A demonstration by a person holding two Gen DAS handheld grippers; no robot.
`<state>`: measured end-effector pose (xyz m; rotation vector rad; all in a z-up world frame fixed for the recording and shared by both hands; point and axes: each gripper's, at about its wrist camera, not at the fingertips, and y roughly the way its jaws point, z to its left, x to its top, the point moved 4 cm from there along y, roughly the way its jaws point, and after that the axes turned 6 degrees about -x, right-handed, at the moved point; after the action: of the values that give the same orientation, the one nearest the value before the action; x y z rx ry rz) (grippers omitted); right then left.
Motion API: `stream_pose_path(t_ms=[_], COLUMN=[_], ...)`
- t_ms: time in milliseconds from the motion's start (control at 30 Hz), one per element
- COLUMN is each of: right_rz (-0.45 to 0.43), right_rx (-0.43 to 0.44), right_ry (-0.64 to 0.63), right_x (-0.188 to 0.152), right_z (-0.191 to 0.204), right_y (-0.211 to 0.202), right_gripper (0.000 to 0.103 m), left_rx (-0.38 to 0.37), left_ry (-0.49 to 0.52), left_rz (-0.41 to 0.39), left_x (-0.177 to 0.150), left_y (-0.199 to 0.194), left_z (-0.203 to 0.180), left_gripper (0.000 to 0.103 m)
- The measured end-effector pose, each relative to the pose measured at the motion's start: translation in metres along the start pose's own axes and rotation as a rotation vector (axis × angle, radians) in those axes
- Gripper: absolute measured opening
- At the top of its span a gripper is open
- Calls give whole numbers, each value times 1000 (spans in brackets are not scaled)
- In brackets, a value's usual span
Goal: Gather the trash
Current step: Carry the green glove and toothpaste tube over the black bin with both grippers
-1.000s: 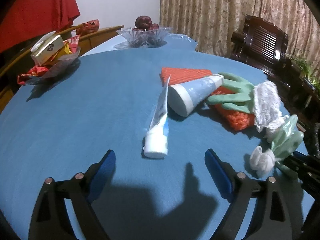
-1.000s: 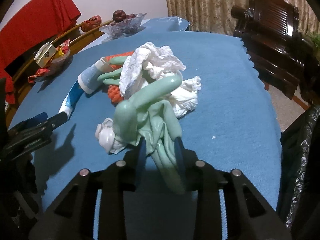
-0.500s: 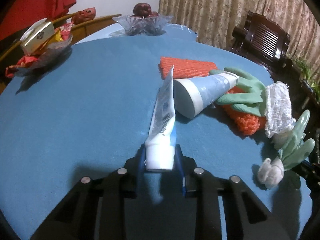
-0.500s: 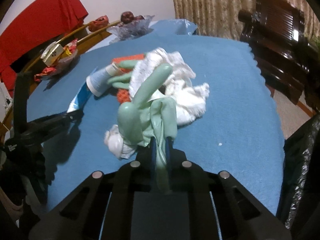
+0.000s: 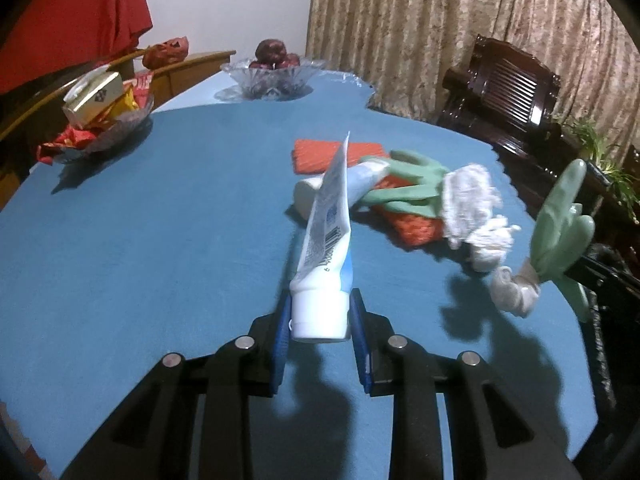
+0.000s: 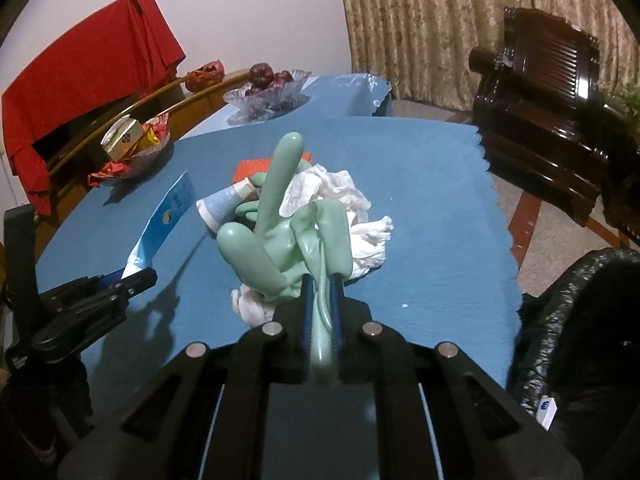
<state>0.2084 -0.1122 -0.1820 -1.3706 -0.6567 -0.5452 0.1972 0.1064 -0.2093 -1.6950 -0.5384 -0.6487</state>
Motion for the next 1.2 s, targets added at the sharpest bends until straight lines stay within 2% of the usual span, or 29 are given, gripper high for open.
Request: stream_pose_path(t_ms=[167,633,933,1200], right_rz=[-15,-76,-108,-117], right_rx=[-12,-70,-147,-250], right_ry=[10,56,114,185], right_x=[-1,-3,-14,-34], right_z=[-7,-44,-89,-142], right_y=[-16,-69,-105,-136], right_gripper=[8,8,8,8], left_rx=[-26,-127,-219,-321], left_ry=[2,99,178,254], left_rz=[-11,-23,-33,-24], left_x=[-2,-1,1,0], left_y=[-18,-44,-49,-43], left_z=[-16,-85,-149,-213], left_gripper=[28,28,28,28])
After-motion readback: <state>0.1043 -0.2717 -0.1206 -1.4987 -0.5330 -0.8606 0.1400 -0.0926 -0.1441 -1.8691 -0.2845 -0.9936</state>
